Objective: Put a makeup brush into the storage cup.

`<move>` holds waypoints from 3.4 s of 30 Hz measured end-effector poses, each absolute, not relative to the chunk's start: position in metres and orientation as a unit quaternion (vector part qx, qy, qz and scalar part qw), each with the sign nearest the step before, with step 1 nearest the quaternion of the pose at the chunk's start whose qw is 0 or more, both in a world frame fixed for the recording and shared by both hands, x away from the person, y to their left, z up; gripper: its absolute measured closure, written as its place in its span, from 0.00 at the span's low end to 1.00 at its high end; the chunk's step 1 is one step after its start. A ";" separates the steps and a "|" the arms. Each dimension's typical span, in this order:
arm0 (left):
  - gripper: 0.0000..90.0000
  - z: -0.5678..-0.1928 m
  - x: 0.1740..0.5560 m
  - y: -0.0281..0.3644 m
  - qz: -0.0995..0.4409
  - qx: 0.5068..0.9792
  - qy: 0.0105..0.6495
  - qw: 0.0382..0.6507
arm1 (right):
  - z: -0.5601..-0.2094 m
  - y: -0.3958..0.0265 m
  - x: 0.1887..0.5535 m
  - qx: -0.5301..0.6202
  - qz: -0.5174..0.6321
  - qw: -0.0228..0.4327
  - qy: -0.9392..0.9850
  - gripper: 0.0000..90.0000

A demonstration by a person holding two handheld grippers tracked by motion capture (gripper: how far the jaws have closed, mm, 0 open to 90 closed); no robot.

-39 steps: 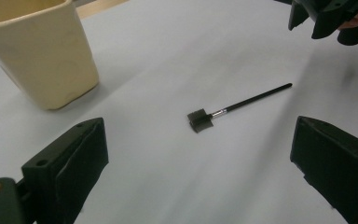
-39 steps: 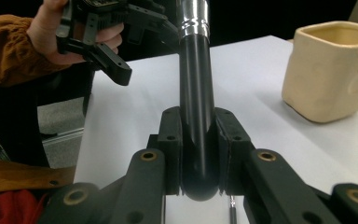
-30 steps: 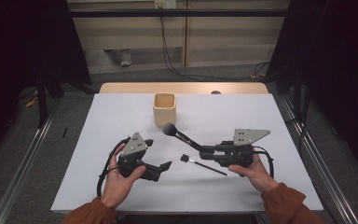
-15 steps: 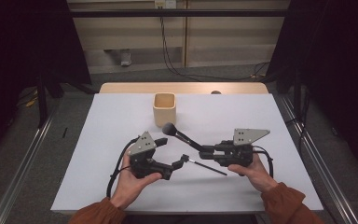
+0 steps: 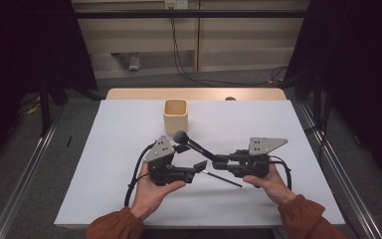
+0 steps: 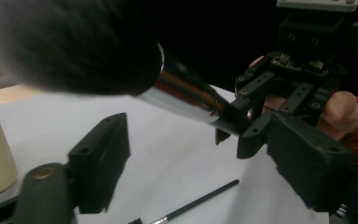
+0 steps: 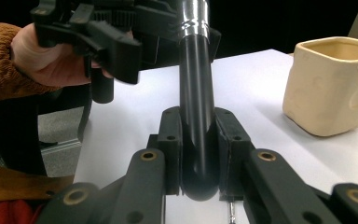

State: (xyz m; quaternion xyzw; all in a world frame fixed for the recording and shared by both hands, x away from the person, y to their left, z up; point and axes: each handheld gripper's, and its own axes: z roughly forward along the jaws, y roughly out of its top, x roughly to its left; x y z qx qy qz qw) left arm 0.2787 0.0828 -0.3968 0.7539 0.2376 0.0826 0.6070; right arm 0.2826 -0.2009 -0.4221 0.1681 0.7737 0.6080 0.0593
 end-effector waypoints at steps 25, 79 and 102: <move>0.60 -0.393 0.284 0.085 0.045 0.723 0.285 0.627 | -0.429 -0.199 0.282 0.166 0.609 0.058 0.774 0.83; 0.78 -0.382 0.285 0.083 0.024 0.734 0.270 0.622 | -0.430 -0.196 0.280 0.209 0.590 0.057 0.778 0.32; 0.78 -0.378 0.288 0.106 0.055 0.761 0.283 0.581 | -0.427 -0.207 0.271 0.236 0.587 0.093 0.769 0.06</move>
